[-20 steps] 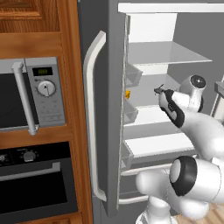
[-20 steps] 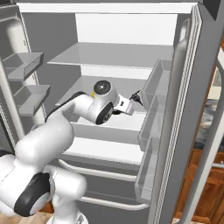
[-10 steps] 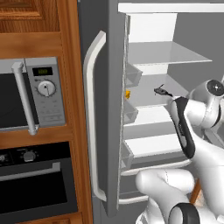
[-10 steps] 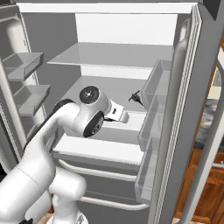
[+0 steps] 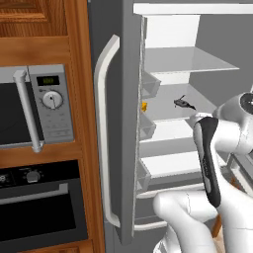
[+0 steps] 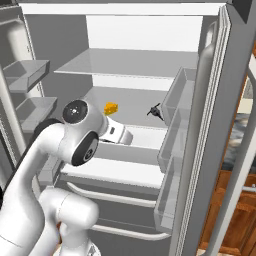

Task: Take the cheese, fish, and squash from the fridge and place them on the plate on the dining counter to create an appetizer plate.

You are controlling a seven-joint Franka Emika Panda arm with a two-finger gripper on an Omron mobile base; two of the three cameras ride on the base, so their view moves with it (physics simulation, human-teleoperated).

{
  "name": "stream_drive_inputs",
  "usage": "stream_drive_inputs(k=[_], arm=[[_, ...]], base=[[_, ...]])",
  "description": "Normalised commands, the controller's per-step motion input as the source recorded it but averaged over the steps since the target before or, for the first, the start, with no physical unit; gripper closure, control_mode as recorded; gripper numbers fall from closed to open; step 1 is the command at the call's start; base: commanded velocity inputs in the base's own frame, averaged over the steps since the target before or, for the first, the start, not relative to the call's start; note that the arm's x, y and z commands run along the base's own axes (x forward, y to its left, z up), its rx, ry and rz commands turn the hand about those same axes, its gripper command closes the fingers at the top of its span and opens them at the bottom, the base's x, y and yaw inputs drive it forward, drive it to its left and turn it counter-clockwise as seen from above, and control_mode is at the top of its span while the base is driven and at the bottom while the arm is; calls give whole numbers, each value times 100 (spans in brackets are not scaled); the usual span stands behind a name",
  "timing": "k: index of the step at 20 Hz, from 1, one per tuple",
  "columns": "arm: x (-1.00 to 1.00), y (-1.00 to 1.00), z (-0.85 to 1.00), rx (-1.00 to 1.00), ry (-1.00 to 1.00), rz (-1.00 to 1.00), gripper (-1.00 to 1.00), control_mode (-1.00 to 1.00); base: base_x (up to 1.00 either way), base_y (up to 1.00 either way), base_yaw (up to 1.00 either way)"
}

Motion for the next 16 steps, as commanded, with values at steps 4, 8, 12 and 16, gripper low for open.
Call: stream_drive_inputs(k=[4,8,12,16], arm=[[-45,8,1,0,0,3,100,-100],[-51,5,17,0,0,8,100,-100],[-27,24,13,0,0,7,100,-100],[1,39,10,0,0,1,100,-100]], base=[[0,0,0],[0,0,0],[0,0,0],[0,0,0]])
